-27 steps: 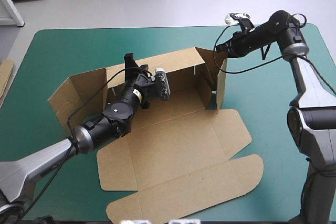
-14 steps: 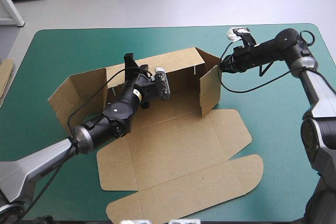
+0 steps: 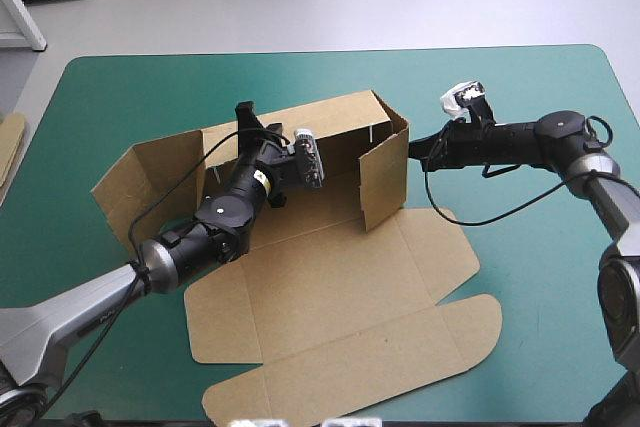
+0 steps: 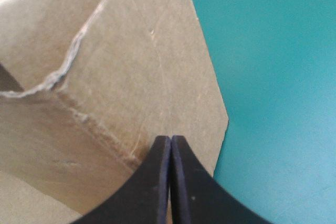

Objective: Fold the box

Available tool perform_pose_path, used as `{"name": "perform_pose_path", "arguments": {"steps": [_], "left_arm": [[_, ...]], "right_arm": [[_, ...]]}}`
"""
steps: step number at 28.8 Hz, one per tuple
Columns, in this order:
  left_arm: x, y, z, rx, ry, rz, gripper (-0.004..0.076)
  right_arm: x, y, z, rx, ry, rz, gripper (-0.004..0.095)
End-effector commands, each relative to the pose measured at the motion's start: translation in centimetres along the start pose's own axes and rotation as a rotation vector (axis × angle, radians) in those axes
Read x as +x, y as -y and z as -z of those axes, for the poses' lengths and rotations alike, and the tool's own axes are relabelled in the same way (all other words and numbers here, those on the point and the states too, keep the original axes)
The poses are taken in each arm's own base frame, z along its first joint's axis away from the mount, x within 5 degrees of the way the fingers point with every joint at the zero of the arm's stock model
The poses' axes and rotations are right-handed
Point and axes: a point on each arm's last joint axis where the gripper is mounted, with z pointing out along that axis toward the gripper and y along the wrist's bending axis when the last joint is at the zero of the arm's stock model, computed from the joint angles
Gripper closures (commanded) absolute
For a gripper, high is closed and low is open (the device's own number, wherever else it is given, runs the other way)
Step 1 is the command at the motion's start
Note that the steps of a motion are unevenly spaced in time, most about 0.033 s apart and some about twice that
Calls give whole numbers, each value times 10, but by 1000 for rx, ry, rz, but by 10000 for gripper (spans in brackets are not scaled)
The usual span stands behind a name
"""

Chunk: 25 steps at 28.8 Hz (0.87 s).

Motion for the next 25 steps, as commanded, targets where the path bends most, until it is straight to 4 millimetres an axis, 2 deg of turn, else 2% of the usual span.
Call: {"name": "perform_pose_path", "arguments": {"steps": [1, 4, 7, 9, 11, 13, 15, 22, 25], "left_arm": [[-1, -5, 6, 9, 17, 112, 733], [-1, -5, 6, 9, 17, 112, 733], [-1, -5, 6, 9, 17, 112, 733], [-1, -5, 6, 9, 17, 112, 733], [-1, -5, 6, 9, 17, 112, 733], [-1, -5, 6, 9, 17, 112, 733], [-1, -5, 6, 9, 17, 112, 733], [-1, -5, 6, 9, 17, 114, 733], [-1, -5, 6, 9, 17, 114, 733]], "right_arm": [[-13, -15, 16, -20, 78, 38, 920], [-11, -18, 15, -53, 65, 50, 915], [-10, -20, 15, -79, 59, 52, 824], [-9, -21, 15, -93, 51, 47, 712], [-10, -22, 15, -105, 56, 26, 494], [-10, -23, 16, -117, 58, 14, 353], [-10, -25, 16, -135, 57, 11, 283], [-13, -23, 15, -114, 98, 23, 273], [-14, -29, 9, -124, 100, 46, 273]]}}
